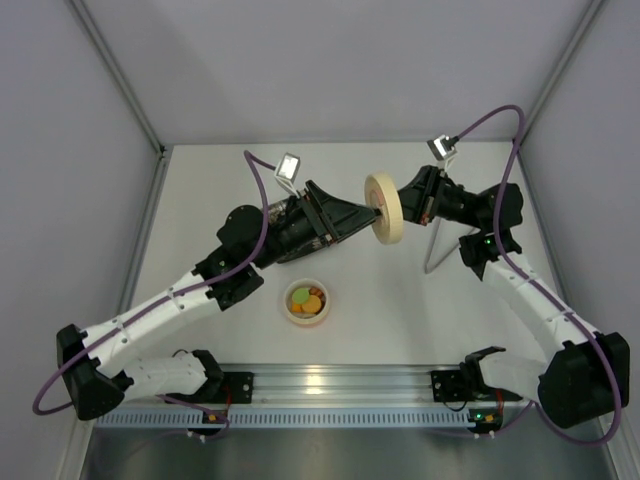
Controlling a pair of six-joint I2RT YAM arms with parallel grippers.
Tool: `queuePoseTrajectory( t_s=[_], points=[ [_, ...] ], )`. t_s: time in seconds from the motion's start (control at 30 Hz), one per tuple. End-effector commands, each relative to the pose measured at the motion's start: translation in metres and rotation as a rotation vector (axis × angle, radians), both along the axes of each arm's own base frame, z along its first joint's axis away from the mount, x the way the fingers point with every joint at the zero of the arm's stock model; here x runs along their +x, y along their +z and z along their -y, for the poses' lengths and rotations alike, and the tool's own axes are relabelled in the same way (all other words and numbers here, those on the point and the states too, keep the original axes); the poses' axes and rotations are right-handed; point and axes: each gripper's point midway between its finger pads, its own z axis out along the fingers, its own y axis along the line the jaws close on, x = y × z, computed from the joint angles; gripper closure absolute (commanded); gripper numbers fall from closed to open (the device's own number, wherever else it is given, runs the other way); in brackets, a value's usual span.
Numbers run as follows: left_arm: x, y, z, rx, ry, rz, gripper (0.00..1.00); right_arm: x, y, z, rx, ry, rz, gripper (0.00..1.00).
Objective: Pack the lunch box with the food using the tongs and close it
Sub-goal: Close the box lid on the packing box.
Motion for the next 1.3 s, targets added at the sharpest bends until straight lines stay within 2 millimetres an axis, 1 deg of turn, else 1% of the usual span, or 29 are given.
queuePoseTrajectory(
  t_s=[0.0, 0.1, 0.2, 0.23, 0.27, 0.33, 0.4, 0.47, 0.53, 0.63, 0.7, 0.73, 0.8, 0.9, 1.07, 1.17, 1.23, 1.27],
  points=[
    [-0.0186, 0.0296, -0.0055, -0.077, -0.050, 0.063, 0.46, -0.0001, 0.0157, 0.0028, 0.003, -0.026, 0.066, 1.00],
    [-0.0188, 0.0314, -0.0066, -0.078, -0.047, 0.067, 0.51, 0.0003, 0.0154, 0.0027, 0.000, -0.027, 0.067, 1.00],
    [-0.0187, 0.0321, -0.0075, -0.074, -0.042, 0.070, 0.52, 0.0006, 0.0157, 0.0028, -0.007, -0.031, 0.072, 1.00],
    [-0.0185, 0.0317, -0.0074, -0.071, -0.041, 0.071, 0.51, 0.0004, 0.0158, 0.0028, -0.008, -0.032, 0.072, 1.00],
    [-0.0190, 0.0327, -0.0076, -0.072, -0.042, 0.073, 0.47, 0.0006, 0.0159, 0.0023, -0.010, -0.031, 0.072, 1.00],
    [-0.0202, 0.0341, -0.0083, -0.074, -0.044, 0.076, 0.33, 0.0013, 0.0161, 0.0027, -0.015, -0.035, 0.075, 1.00],
    [-0.0201, 0.0344, -0.0083, -0.072, -0.042, 0.080, 0.27, 0.0023, 0.0151, 0.0026, -0.019, -0.038, 0.071, 1.00],
    [-0.0215, 0.0356, -0.0086, -0.073, -0.042, 0.080, 0.23, 0.0027, 0.0155, 0.0025, -0.020, -0.040, 0.071, 1.00],
    [-0.0228, 0.0351, -0.0076, -0.063, -0.043, 0.081, 0.22, 0.0030, 0.0159, 0.0026, -0.020, -0.042, 0.072, 1.00],
    [-0.0234, 0.0336, -0.0053, -0.056, -0.044, 0.076, 0.22, 0.0035, 0.0170, 0.0030, -0.019, -0.045, 0.074, 1.00],
    [-0.0231, 0.0328, -0.0042, -0.054, -0.042, 0.076, 0.24, 0.0034, 0.0164, 0.0027, -0.024, -0.046, 0.079, 1.00],
    [-0.0227, 0.0319, -0.0036, -0.052, -0.042, 0.074, 0.25, 0.0030, 0.0188, 0.0030, -0.025, -0.049, 0.089, 1.00],
    [-0.0227, 0.0314, -0.0029, -0.050, -0.040, 0.074, 0.30, 0.0052, 0.0150, 0.0034, -0.044, -0.063, 0.086, 1.00],
    [-0.0215, 0.0307, -0.0024, -0.049, -0.034, 0.070, 0.35, 0.0032, 0.0182, 0.0045, -0.062, -0.076, 0.104, 1.00],
    [-0.0207, 0.0313, -0.0020, -0.049, -0.027, 0.072, 0.36, 0.0025, 0.0168, 0.0049, -0.076, -0.081, 0.104, 1.00],
    [-0.0212, 0.0310, -0.0015, -0.049, -0.026, 0.072, 0.40, 0.0023, 0.0160, 0.0050, -0.078, -0.081, 0.105, 1.00],
    [-0.0205, 0.0323, -0.0023, -0.051, -0.019, 0.075, 0.39, 0.0020, 0.0142, 0.0050, -0.080, -0.080, 0.104, 1.00],
    [-0.0209, 0.0331, -0.0023, -0.052, -0.019, 0.074, 0.37, 0.0019, 0.0133, 0.0050, -0.082, -0.079, 0.102, 1.00]
  ],
)
